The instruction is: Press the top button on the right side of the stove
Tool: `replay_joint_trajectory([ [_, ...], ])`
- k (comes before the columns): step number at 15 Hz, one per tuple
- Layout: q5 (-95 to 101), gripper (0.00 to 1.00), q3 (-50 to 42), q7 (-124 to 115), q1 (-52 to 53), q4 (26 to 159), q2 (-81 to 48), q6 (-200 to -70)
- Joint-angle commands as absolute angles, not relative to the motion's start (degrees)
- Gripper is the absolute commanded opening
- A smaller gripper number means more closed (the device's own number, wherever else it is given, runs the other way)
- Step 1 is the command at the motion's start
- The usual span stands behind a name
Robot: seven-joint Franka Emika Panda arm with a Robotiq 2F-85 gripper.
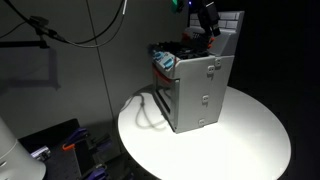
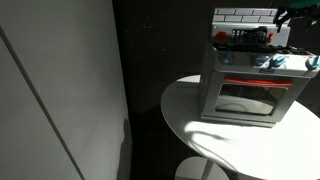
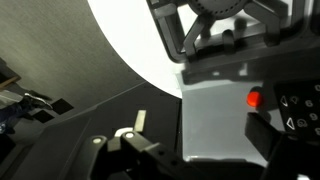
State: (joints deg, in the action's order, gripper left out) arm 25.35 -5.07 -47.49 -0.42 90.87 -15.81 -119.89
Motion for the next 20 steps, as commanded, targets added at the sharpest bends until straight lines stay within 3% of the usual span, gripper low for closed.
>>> replay_joint_trajectory([
  [1, 24.61, 1.00, -6.25, -48.22, 0.46, 87.78, -17.77, -119.14],
  [20, 24.02, 1.00, -7.03, -48.24, 1.09, 84.48, -21.55, -119.14],
])
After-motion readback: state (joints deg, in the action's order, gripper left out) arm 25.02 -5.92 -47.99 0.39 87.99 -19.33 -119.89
